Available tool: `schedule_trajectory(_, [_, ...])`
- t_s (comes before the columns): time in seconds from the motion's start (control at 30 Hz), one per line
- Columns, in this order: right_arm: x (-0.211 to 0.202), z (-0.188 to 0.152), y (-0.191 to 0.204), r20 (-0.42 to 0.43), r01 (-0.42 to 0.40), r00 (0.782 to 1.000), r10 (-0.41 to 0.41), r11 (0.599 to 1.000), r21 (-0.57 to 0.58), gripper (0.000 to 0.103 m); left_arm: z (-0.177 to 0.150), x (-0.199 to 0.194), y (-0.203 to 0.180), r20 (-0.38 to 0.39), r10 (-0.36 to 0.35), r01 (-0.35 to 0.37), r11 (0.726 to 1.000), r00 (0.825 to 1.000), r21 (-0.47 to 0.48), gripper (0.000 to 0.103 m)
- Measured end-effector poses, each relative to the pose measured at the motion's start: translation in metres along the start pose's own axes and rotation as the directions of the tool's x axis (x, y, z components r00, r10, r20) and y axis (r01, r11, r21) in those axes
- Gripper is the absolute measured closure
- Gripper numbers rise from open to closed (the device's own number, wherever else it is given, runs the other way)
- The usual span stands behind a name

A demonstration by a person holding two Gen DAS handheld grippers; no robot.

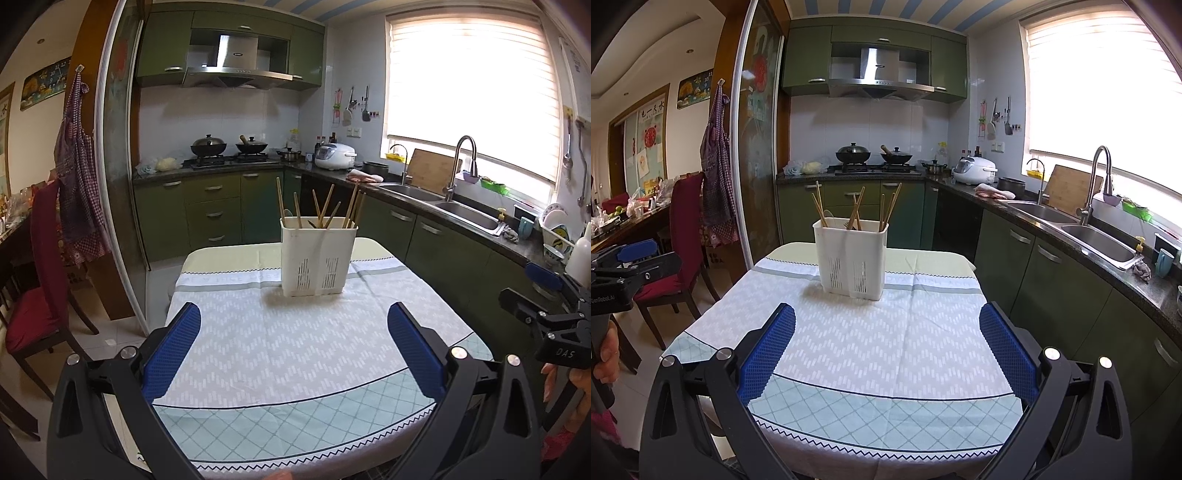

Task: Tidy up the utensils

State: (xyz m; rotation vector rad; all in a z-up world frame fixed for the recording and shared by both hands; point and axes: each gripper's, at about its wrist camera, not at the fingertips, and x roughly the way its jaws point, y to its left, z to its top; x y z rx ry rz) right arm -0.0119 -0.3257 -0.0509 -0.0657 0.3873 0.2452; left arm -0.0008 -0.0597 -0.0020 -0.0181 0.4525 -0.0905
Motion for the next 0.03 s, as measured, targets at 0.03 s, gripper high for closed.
schedule_trajectory(0.03, [0.0009, 0.0008, -0.0009, -0.001, 0.001, 1.0, -0.001, 1.0, 0.002, 0.005, -0.0002, 0.0014, 0.0007, -0.003, -0.001, 0.001, 1.0, 1.0, -0.002, 0.007])
